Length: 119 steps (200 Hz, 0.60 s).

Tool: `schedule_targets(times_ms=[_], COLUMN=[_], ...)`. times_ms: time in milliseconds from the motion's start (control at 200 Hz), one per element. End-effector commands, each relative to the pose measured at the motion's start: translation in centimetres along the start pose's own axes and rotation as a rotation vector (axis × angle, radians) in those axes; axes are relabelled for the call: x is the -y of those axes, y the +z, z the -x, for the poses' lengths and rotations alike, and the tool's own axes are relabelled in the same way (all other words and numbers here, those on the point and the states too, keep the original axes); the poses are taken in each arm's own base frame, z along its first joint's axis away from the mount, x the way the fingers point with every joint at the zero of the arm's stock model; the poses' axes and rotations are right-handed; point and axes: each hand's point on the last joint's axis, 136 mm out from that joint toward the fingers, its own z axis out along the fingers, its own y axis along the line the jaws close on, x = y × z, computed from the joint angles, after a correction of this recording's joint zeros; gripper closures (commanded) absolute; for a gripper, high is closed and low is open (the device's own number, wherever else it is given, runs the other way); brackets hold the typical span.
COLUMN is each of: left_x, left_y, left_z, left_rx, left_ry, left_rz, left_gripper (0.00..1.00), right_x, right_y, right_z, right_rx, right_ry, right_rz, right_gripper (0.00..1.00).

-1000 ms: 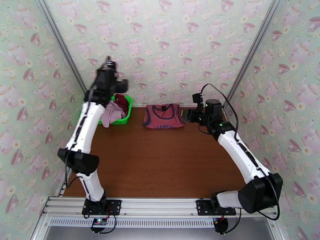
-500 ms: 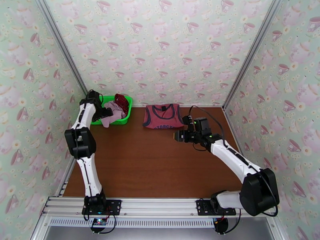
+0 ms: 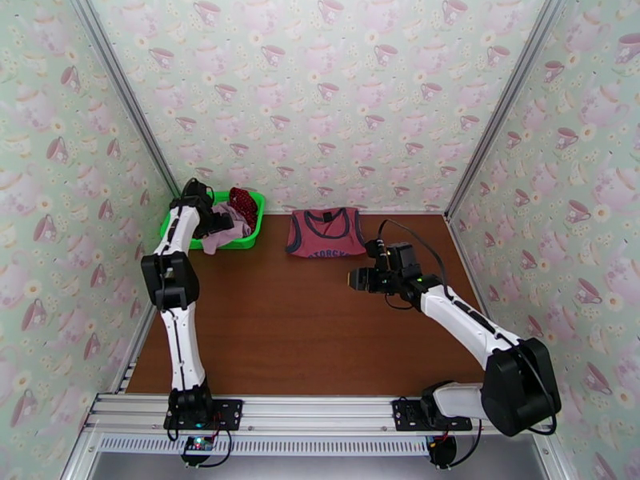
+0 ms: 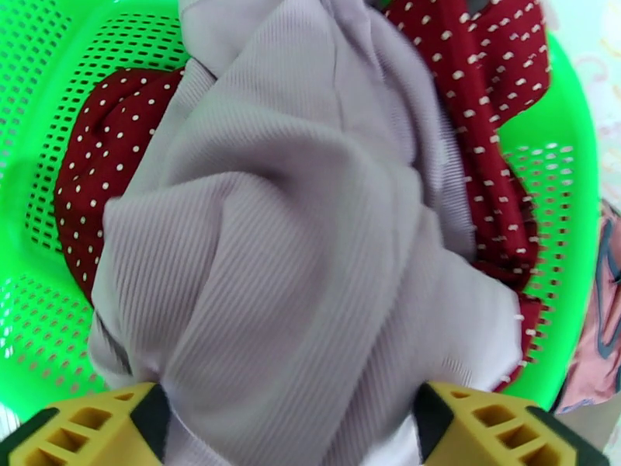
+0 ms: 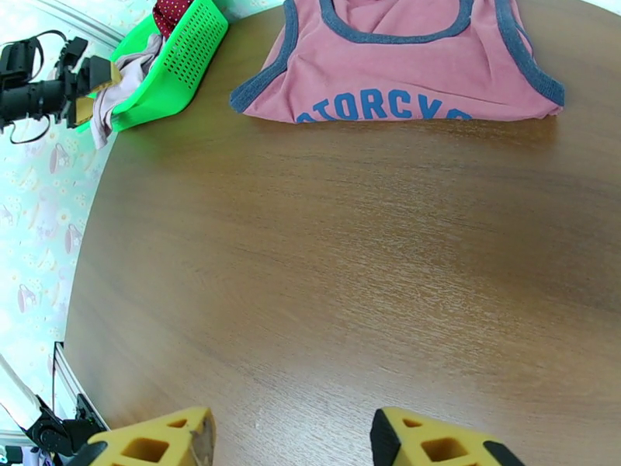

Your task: Fold and stack the mixed laundry pile

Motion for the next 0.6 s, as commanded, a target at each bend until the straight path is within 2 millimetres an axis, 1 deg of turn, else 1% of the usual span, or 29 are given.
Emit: schedule_targets(times_ms=[0, 45, 75, 105, 110, 180, 235, 285, 351, 431, 521, 591], left_x=[0.0, 0.2, 0.4, 0.6, 0.7, 1.4, 2.0, 2.6, 3.5, 4.7, 5.8, 6.4], left_y=[0.0, -0.4, -0.9, -1.5, -1.6, -3.9, -6.4, -9.2, -13.3, -18.8, -24.0, -27.1], left_z=[0.6, 0.9, 1.3, 1.6, 1.7, 3.0, 4.2, 5.3, 6.8, 8.2, 9.0, 9.0], left_rx=[0.01, 0.024, 0.039, 0.054, 0.058, 0.115, 0.172, 0.232, 0.319, 0.432, 0.533, 0.583], left_ry=[0.043, 0.049, 0.051, 0.053, 0.054, 0.061, 0.067, 0.072, 0.08, 0.096, 0.119, 0.134], left_rz=[0.017, 0.015, 0.012, 0.01, 0.009, -0.004, -0.011, -0.019, -0.033, -0.054, -0.069, -0.084], left_gripper=[0.49, 0.69, 0.83, 0.99, 1.0, 1.0, 1.0, 1.0, 1.0, 1.0, 1.0, 1.0], right_x=[-0.6, -0.6, -0.7, -0.7, -0.7, -0.8, -1.0, -1.2, -1.4, -1.9, -2.5, -2.7], right_y=[-0.4, -0.4, -0.5, -0.5, -0.5, -0.6, -0.8, -0.9, -1.0, -1.1, -1.3, -1.5], right_z=[0.4, 0.4, 0.5, 0.4, 0.4, 0.5, 0.8, 0.9, 1.2, 1.3, 1.4, 1.4], right_rx=[0.03, 0.028, 0.032, 0.03, 0.031, 0.033, 0.041, 0.045, 0.053, 0.062, 0.072, 0.075], right_ry=[-0.002, -0.002, -0.003, -0.003, -0.003, -0.004, -0.005, -0.007, -0.012, -0.024, -0.044, -0.055], right_rz=[0.001, -0.002, -0.004, -0.003, -0.004, -0.006, -0.003, 0.003, 0.015, 0.038, 0.067, 0.076], right_gripper=[0.45, 0.46, 0.46, 0.46, 0.46, 0.46, 0.47, 0.47, 0.48, 0.49, 0.49, 0.49])
